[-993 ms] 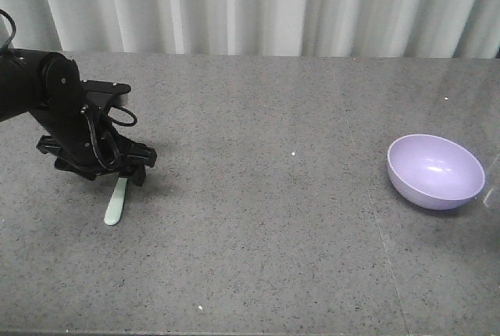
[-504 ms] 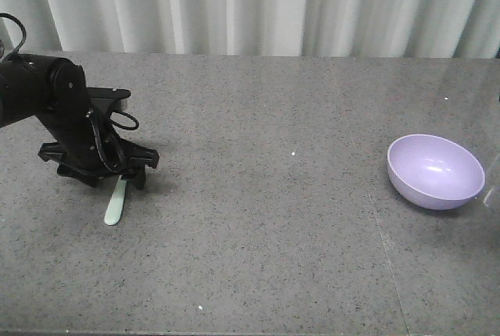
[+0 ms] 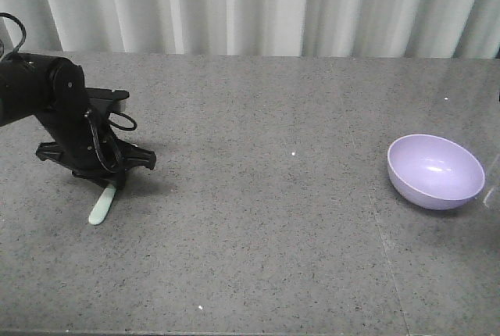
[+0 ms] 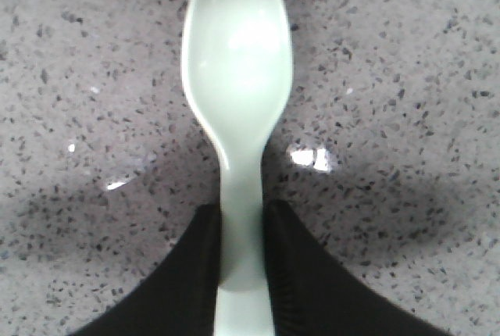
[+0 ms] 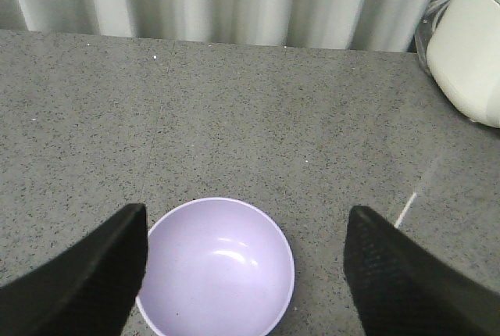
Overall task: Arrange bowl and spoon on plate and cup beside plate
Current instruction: 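Lower the left gripper onto the pale green spoon and grasp it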
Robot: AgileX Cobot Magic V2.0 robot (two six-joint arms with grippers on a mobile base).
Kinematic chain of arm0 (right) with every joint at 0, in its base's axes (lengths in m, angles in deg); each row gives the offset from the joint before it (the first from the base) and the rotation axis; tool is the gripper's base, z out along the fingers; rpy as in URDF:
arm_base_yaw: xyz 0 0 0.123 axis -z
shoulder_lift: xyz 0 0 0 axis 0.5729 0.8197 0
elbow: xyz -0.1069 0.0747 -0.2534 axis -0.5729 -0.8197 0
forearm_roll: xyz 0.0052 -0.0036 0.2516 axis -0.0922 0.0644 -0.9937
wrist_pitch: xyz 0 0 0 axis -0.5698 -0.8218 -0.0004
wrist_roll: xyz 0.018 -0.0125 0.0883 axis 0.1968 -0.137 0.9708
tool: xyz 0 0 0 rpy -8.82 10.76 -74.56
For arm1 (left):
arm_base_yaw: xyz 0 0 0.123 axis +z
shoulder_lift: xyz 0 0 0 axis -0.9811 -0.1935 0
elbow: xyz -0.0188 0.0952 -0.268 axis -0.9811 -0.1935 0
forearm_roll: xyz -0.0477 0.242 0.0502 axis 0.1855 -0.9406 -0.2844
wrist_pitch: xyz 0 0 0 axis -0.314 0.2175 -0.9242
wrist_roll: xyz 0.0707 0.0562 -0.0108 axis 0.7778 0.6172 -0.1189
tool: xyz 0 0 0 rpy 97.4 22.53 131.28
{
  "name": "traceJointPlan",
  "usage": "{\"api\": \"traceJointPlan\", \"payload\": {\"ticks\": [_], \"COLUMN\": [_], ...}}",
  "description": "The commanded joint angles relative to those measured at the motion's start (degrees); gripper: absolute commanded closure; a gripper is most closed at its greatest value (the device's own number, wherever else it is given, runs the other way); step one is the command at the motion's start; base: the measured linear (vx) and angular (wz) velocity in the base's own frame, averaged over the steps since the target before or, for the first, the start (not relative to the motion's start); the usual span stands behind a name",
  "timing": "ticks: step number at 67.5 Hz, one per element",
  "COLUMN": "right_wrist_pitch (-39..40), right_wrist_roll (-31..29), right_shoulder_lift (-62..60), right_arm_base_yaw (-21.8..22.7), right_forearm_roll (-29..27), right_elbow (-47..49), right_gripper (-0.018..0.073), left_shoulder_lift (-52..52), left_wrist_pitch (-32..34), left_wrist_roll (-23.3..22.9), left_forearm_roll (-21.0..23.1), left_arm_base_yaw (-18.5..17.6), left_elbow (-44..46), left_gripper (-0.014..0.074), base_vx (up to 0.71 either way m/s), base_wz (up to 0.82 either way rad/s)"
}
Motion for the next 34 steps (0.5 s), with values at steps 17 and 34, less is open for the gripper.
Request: {"api": "traceJointPlan", "payload": {"ticks": [17,34], "right_wrist_pitch": [3.02,2.58], "right_wrist_roll": [-0.61,-0.24], "right_shoulder_lift": [-0.53,-0.53], "right_arm_base_yaw": [-0.20,-0.20], "right_forearm_roll": [0.86,0.86], "right_elbow": [1.99,1.99], "right_gripper": [0.0036,0.0038], "left_shoulder_lift": [4.17,14.53], "left_wrist_pitch": [0.83,8.26], "left_wrist_roll": [1.43,1.85], "left_forearm_roll": [1.77,1.71], "left_arm_base_yaw": [-0.43,-0.37], "left_elbow": [0.91,0.96], "left_gripper": [0.0604,0.0604], "base_vx": [0.00,0.00], "base_wz": [0.00,0.00]}}
